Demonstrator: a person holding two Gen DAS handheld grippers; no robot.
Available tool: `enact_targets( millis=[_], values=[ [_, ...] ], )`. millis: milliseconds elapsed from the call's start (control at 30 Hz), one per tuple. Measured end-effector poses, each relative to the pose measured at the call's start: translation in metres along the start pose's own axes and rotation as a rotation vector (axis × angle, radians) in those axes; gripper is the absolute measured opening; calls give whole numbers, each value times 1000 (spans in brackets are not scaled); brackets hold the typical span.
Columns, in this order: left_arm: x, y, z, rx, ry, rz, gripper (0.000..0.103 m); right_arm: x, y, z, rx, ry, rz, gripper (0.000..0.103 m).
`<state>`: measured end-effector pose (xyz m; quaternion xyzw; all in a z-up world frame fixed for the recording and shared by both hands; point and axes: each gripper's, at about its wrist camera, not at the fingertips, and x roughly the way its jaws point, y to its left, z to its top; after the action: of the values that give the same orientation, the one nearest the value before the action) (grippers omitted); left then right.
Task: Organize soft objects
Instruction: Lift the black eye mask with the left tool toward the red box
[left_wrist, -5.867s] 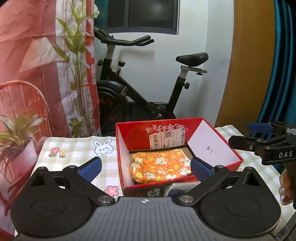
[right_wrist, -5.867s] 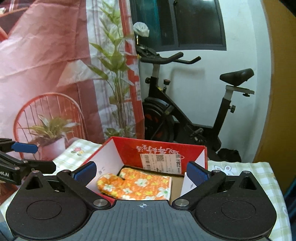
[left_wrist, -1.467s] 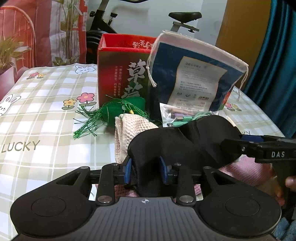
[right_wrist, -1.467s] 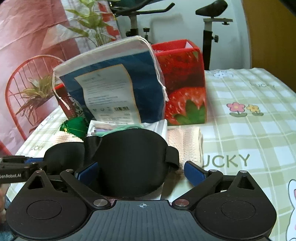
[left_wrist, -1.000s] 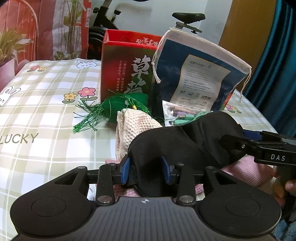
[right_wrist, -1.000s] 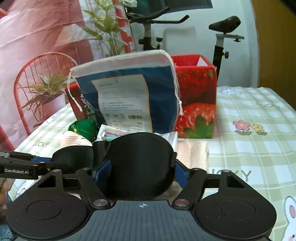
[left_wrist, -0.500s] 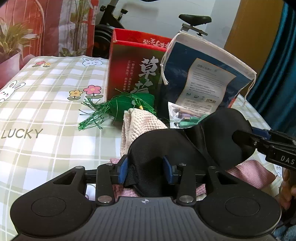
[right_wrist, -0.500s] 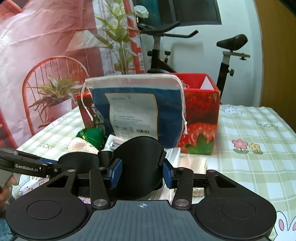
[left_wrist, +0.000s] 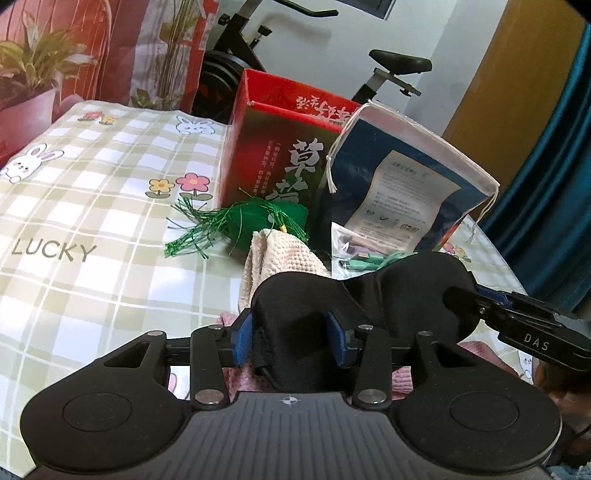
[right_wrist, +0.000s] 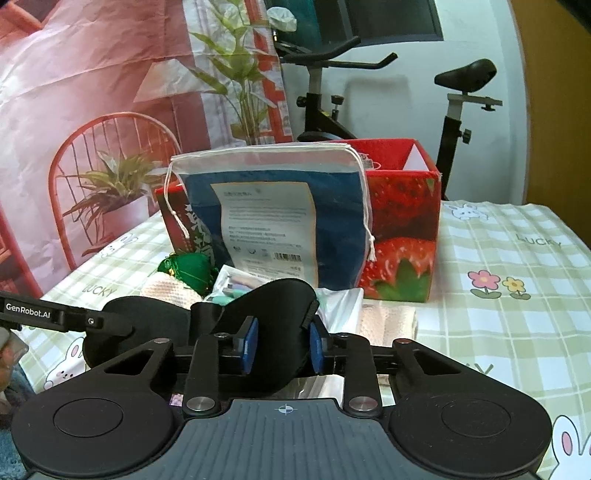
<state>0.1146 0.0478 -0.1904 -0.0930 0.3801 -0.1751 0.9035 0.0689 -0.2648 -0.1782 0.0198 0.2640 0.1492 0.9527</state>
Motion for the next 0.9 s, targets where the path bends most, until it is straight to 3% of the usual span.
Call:
enact_targets(
  millis=[100, 267, 467, 700, 900],
  values=[
    [0, -3, 0, 15, -1, -3, 43, -1, 0, 0, 0, -2, 4, 24],
    [-6, -7, 0, 44, -43, -7, 28, -1, 3, 1, -4, -2, 9, 21],
    [-21, -16, 5, 86, -97, -38, 17, -10, 10, 9, -34, -27, 57, 11],
    [-50, -29, 22, 134, -201, -55, 17, -37, 15, 33, -61, -115, 72, 11],
    [-79, -45, 51, 198, -315, -44, 17, -59, 23, 73, -114, -220, 89, 10]
  ],
)
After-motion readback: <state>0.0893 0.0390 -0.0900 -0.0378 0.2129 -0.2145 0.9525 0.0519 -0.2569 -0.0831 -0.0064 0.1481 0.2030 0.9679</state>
